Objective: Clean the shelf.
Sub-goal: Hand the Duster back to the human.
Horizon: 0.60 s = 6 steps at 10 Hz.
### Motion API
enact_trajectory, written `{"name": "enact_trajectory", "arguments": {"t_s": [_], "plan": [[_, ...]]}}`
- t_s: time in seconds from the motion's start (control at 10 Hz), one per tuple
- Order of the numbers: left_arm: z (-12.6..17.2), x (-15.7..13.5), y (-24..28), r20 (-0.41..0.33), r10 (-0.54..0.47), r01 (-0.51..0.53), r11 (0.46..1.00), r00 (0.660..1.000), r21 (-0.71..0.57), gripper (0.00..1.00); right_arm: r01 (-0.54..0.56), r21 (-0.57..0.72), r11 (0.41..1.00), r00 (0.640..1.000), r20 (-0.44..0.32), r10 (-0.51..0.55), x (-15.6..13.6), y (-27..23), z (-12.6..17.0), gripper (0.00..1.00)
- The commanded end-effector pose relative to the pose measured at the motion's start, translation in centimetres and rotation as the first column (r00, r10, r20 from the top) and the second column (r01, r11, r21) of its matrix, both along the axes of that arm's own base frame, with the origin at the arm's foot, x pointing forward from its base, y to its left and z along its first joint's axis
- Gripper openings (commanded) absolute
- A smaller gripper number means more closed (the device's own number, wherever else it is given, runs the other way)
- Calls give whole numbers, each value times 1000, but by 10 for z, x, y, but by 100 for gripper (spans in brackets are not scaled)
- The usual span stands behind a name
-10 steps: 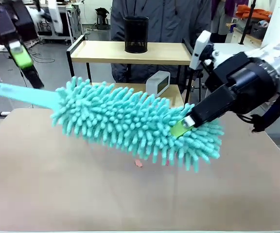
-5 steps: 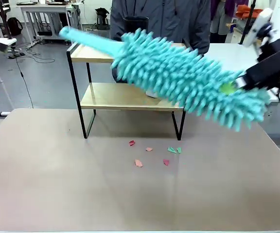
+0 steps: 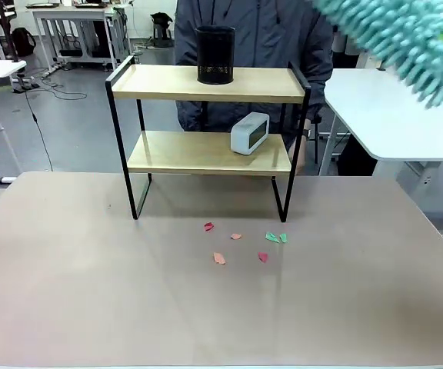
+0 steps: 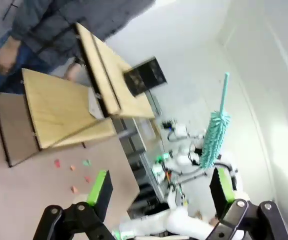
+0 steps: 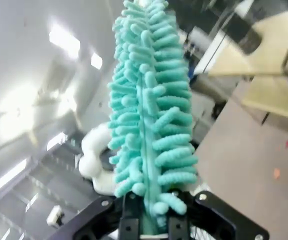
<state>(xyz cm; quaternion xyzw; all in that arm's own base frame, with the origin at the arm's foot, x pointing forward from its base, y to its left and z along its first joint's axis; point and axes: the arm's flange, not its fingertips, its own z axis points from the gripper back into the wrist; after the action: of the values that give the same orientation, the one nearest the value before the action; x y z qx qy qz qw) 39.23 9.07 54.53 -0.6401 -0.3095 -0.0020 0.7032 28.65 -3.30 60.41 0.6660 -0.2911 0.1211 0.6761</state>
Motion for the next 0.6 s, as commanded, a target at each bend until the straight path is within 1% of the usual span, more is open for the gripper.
{"name": "enact_trajectory", "arguments": {"t_s": [0.0, 0.1, 0.2, 0.3, 0.4, 0.5], "plan": [[-7, -5, 3, -27, 72, -71, 997, 997, 10, 100, 188, 86, 978, 981, -72, -182, 0, -27, -9, 0], [0, 0, 0, 0, 0, 0, 1000, 1000, 0, 100, 272, 45, 961, 946, -193, -259, 3, -45, -24, 0], [0, 0, 0, 0, 0, 0, 1000, 1000, 0, 100, 301, 51, 952, 923, -265, -278, 4, -61, -42, 0], [0, 0, 0, 0, 0, 0, 1000, 1000, 0, 100, 339, 47, 940, 889, -342, -304, 3, -76, -62, 0], [0, 0, 0, 0, 0, 0, 1000, 1000, 0, 100, 377, 19, 926, 843, -420, -335, 2, -88, -81, 0], [0, 0, 0, 0, 0, 0, 1000, 1000, 0, 100, 412, -27, 911, 796, -475, -375, 2, -96, -98, 0]]}}
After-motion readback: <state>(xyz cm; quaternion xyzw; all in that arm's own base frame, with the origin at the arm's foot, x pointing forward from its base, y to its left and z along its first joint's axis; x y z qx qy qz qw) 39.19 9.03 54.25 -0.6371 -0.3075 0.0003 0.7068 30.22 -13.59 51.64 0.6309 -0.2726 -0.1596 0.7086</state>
